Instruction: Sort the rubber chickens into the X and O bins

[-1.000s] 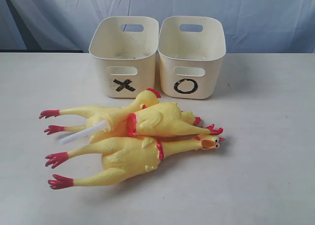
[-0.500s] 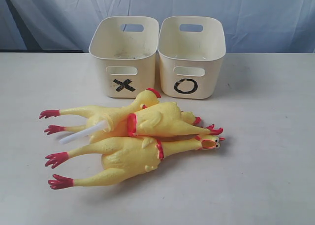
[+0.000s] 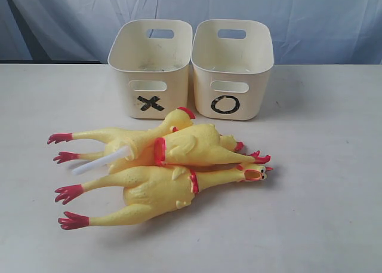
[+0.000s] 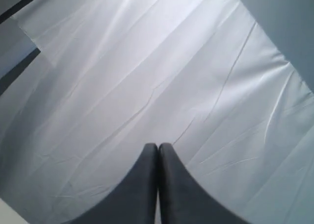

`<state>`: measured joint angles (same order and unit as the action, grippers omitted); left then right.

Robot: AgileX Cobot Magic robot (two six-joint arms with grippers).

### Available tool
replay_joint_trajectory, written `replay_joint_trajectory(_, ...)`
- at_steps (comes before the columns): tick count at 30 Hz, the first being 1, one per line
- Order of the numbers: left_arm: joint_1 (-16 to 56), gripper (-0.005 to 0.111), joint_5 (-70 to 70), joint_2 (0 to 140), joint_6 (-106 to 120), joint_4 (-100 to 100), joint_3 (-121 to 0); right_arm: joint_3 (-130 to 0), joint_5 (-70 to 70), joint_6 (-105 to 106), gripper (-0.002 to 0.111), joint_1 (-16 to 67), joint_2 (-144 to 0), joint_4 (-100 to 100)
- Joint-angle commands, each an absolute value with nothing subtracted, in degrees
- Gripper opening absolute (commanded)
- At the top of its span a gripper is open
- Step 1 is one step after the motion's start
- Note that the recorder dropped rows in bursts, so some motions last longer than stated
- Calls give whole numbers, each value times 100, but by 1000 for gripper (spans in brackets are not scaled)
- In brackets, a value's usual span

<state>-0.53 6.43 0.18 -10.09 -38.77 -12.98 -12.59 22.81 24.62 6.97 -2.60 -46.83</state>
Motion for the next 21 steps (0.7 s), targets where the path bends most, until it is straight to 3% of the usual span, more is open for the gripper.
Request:
replay_joint_trajectory(1, -39, 0, -267, 234, -1160, -3468, -1665, -1286, 2202, 2503, 0, 685, -296, -4693)
replay_joint_trajectory(6, -39, 0, -1480, 1219, -564, -3276, -2058, -1286, 2202, 2503, 0, 685, -296, -4693)
replay_joint_trajectory(15, -39, 0, -3245, 3213, 4605, -6039, -2974, -1286, 2192, 2503, 0, 685, -296, -4693)
replay_joint_trajectory(21, -39, 0, -4219, 4664, 5969, -6467, -3520, -1286, 2192, 2503, 0, 685, -296, -4693)
